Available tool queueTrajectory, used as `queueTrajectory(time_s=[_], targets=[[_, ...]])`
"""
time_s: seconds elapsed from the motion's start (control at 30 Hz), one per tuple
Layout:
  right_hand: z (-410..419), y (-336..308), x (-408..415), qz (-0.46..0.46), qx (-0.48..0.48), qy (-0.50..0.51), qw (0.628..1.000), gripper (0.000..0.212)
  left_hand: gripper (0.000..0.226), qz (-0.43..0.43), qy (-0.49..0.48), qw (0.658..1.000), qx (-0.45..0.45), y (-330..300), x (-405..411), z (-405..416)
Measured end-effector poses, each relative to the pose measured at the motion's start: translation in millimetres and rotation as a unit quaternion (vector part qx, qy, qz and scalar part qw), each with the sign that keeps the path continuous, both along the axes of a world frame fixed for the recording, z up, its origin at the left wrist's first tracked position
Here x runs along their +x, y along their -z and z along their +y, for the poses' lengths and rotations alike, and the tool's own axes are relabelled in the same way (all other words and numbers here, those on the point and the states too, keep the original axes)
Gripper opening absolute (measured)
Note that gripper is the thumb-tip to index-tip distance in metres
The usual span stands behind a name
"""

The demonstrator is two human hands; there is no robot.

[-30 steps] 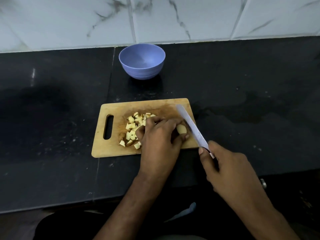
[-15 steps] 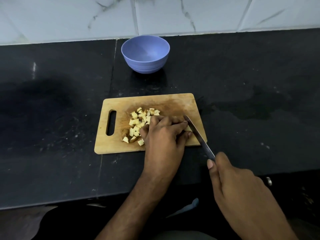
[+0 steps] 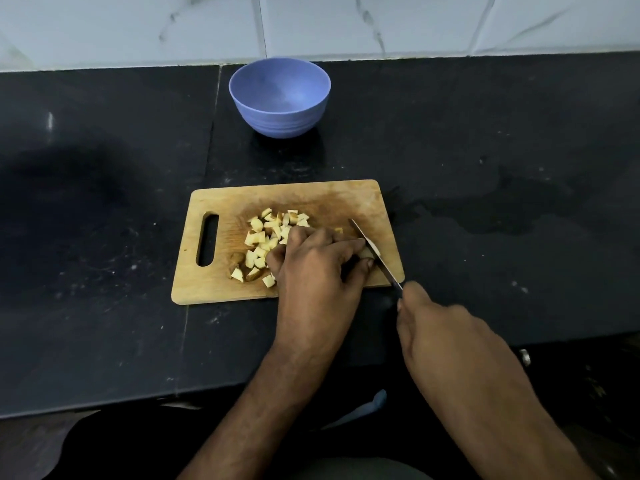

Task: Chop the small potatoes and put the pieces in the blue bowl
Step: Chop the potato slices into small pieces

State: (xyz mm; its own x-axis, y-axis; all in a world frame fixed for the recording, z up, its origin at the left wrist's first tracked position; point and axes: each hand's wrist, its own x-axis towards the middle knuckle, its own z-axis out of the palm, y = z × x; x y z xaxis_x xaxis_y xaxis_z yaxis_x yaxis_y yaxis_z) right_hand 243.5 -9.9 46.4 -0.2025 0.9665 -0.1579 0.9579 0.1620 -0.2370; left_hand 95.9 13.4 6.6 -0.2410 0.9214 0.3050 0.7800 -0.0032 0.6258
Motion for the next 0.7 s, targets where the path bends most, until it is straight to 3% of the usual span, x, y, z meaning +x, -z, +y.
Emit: queueTrajectory(time_s=[0.37, 0.7], targets=[[-13, -1, 23, 0.088, -0.004, -0.012, 0.996, 0.028, 0.028, -0.004, -0.009, 1.000, -0.014, 0, -1, -2], [-21, -5, 16, 0.048, -0.032, 0.011, 0.998, 0.026, 0.030, -0.031, 0.003, 1.000, -0.004, -3, -3, -2]])
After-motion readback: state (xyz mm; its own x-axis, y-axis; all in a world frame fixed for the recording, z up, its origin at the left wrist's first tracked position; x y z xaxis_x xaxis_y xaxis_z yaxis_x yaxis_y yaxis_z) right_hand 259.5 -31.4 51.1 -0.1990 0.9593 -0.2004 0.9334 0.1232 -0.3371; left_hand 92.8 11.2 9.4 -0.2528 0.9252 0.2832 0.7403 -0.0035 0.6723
